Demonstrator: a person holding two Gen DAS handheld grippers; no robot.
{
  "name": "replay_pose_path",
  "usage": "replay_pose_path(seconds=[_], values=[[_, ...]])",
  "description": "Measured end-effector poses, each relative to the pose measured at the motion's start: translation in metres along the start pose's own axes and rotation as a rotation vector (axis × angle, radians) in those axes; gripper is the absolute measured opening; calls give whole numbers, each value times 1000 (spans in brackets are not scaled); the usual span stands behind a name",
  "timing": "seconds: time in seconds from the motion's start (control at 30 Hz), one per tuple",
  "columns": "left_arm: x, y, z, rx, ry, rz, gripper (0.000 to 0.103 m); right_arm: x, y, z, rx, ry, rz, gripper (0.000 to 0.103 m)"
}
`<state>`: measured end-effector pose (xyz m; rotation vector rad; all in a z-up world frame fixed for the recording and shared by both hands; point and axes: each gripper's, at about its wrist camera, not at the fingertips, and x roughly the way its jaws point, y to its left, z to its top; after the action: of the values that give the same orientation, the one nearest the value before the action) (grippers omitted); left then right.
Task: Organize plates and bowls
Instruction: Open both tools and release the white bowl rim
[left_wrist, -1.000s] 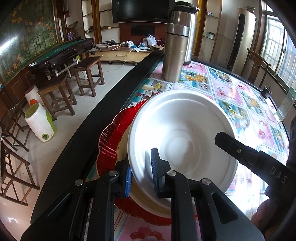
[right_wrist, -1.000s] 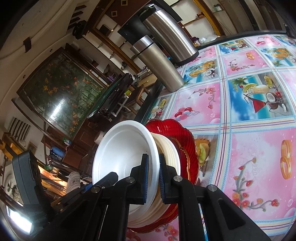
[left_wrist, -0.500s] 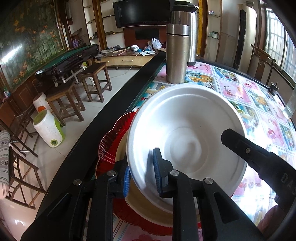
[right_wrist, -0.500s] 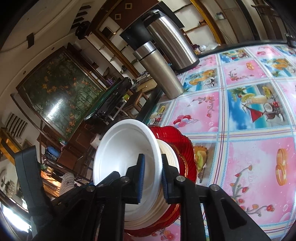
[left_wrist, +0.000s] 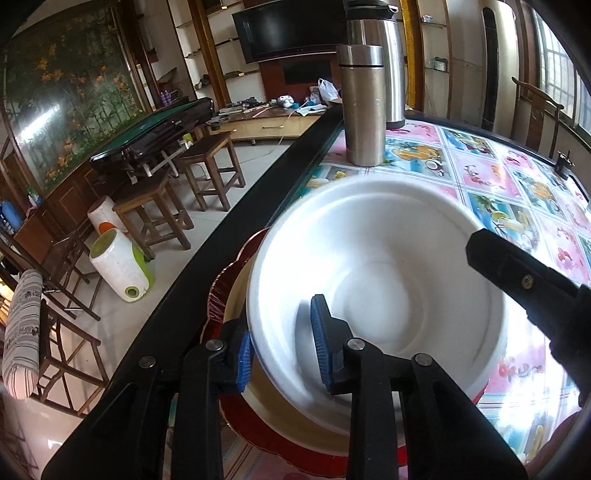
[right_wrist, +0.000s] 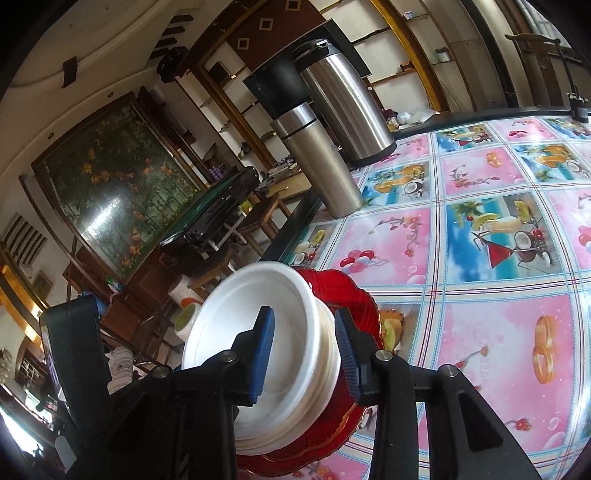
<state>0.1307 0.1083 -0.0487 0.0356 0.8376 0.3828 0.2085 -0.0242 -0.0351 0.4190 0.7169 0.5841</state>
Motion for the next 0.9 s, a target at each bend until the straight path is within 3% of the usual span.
replay_pose_path(seconds=[0.2, 0.23, 0.33, 0.37, 0.7, 0.9], values=[[-8, 1, -1, 6, -38, 46, 27, 1, -2, 0, 8, 14, 6, 38], [-9, 2, -1, 6, -45, 53, 31, 2, -2, 0, 10, 18, 7, 39], [-15, 4, -1, 5, -79, 82, 54, 3, -2, -2, 10, 30, 5, 39], [-19, 4, -2, 8, -99, 94, 57, 4, -2, -3, 10, 34, 5, 39], [-32, 8, -3, 13, -144, 119, 59, 1, -1, -4, 7, 28, 8, 41], [-47, 17, -11, 2, -166, 114, 72, -11, -1, -4, -3, 4, 5, 49]])
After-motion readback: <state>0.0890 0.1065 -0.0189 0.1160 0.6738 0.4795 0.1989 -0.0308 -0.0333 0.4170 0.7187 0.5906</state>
